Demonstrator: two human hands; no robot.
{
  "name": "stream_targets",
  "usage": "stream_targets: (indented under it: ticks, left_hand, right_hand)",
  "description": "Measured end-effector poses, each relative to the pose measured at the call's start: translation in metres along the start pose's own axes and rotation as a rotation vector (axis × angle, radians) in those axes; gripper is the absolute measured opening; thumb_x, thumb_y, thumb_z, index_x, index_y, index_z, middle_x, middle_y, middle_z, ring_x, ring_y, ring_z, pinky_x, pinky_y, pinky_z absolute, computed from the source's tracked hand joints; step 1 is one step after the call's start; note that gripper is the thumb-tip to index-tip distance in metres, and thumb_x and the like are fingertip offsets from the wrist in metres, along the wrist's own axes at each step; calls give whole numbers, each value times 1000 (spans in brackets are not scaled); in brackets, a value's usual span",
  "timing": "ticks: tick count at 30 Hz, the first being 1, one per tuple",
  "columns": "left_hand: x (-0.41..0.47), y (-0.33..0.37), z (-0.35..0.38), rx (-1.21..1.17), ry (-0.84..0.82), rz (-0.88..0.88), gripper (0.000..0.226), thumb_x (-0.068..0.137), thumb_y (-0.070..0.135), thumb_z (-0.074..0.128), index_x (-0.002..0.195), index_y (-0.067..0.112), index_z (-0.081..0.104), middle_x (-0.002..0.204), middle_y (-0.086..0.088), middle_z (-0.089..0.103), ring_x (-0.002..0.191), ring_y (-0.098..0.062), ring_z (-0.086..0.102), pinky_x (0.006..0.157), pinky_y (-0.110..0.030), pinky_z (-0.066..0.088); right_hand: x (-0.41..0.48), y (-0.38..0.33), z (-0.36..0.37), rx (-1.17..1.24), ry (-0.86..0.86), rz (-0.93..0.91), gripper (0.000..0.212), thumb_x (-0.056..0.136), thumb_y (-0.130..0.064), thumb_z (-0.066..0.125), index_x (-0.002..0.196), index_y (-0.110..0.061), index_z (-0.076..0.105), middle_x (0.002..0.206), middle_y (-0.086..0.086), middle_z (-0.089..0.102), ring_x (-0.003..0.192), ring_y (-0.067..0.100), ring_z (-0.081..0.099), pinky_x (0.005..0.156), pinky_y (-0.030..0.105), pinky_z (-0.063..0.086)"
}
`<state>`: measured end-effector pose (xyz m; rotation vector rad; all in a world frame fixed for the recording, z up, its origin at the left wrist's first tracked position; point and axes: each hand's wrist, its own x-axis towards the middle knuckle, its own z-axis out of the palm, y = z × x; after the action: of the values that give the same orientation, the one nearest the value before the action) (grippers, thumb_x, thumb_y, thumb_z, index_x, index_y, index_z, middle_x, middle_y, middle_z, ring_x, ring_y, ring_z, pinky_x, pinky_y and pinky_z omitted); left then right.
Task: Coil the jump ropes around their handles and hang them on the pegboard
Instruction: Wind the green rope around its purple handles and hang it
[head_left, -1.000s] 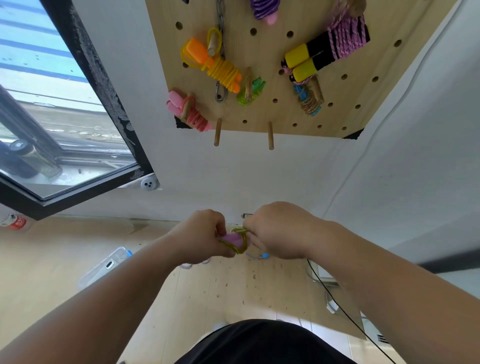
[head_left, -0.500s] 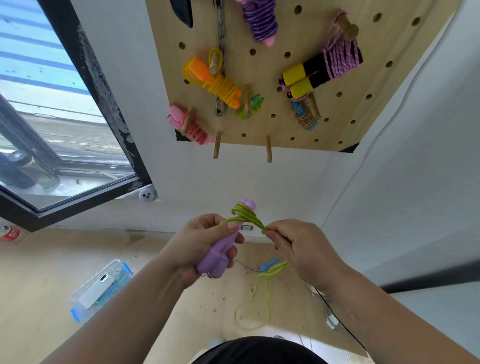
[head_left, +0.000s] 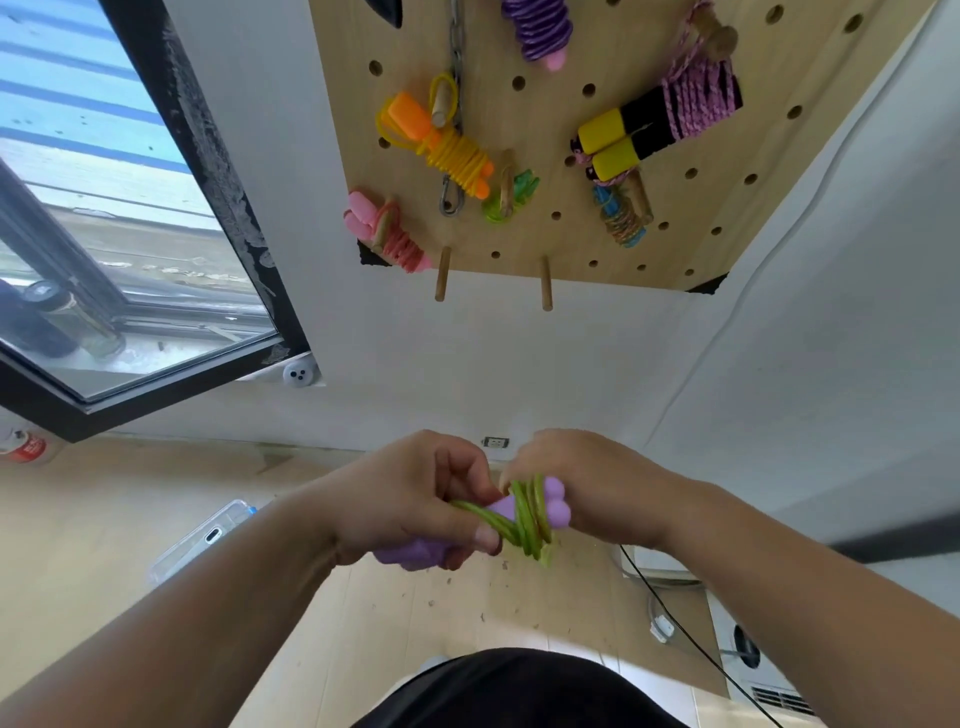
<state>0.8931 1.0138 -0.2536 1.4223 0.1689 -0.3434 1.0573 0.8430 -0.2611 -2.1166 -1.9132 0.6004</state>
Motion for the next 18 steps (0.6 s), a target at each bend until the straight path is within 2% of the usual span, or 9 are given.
stream_targets:
  ticks: [1, 3, 5, 7, 9, 11, 14, 16, 18]
  left_hand:
    - [-1, 2, 1, 103, -3, -34, 27, 73, 8, 87, 87, 6, 64, 87, -28, 72, 68, -32, 62, 68, -46, 53]
    - [-2, 6, 3, 258, -20, -91, 25, 75, 7, 87, 87, 5, 65, 87, -22, 75, 71, -30, 65, 68, -39, 57]
    - [-3, 10, 8, 391, -28, -133, 26, 77, 9, 87, 90, 3, 66, 85, -14, 76, 68, -22, 65, 59, -26, 54]
    - [-4, 9, 12, 494, -17, -174, 28, 77, 13, 88, 92, 4, 66, 83, -11, 75, 63, -15, 62, 51, -18, 46]
    - [-2, 4, 13, 598, -4, -189, 29, 75, 23, 90, 88, 12, 66, 81, -9, 72, 61, -11, 57, 52, -21, 45]
    - [2, -6, 12, 772, 43, -188, 32, 72, 33, 90, 84, 18, 65, 76, 2, 65, 62, -8, 51, 58, -23, 43]
    - [12, -20, 10, 929, 178, -228, 35, 69, 41, 88, 77, 25, 59, 75, 9, 57, 64, -11, 48, 58, -27, 40]
    - [19, -27, 9, 971, 287, -242, 39, 68, 44, 86, 72, 28, 51, 74, 9, 56, 66, -15, 51, 58, -29, 40]
    - [24, -32, 6, 916, 429, -237, 39, 68, 45, 85, 71, 29, 49, 74, 7, 57, 65, -15, 52, 56, -29, 40]
  right_hand:
    - [1, 3, 1, -16, -73, -17, 30, 92, -26, 55, 69, -36, 38, 74, -11, 45, 72, 6, 42, 66, 34, 43]
    - [4, 3, 1, 9, -170, -48, 20, 93, -27, 57, 79, -39, 48, 94, -13, 51, 89, 8, 46, 78, 33, 45]
    - [6, 3, -1, 66, -267, -27, 7, 98, -27, 57, 93, -29, 62, 103, -17, 55, 97, 8, 49, 83, 25, 42]
    - [10, -1, -5, 95, -343, 43, 8, 98, -27, 58, 97, -21, 63, 91, -14, 61, 86, 12, 55, 74, 27, 44]
    - [15, -3, -12, 197, -384, 131, 5, 96, -25, 60, 93, -21, 60, 86, -1, 68, 77, 17, 65, 69, 33, 50]
    - [20, -4, -19, 276, -366, 191, 0, 95, -22, 62, 95, -22, 62, 89, 4, 69, 73, 16, 69, 65, 28, 53]
    - [27, -12, -21, 168, -326, 214, 12, 94, -20, 61, 102, -20, 69, 82, -6, 63, 64, 2, 59, 56, 12, 45]
    - [31, -20, -17, 81, -272, 212, 16, 97, -26, 58, 104, -20, 71, 82, -11, 60, 69, 3, 54, 61, 15, 42]
    - [31, -26, -10, 44, -199, 246, 23, 101, -32, 50, 106, -21, 69, 92, -8, 65, 82, 11, 58, 75, 29, 49]
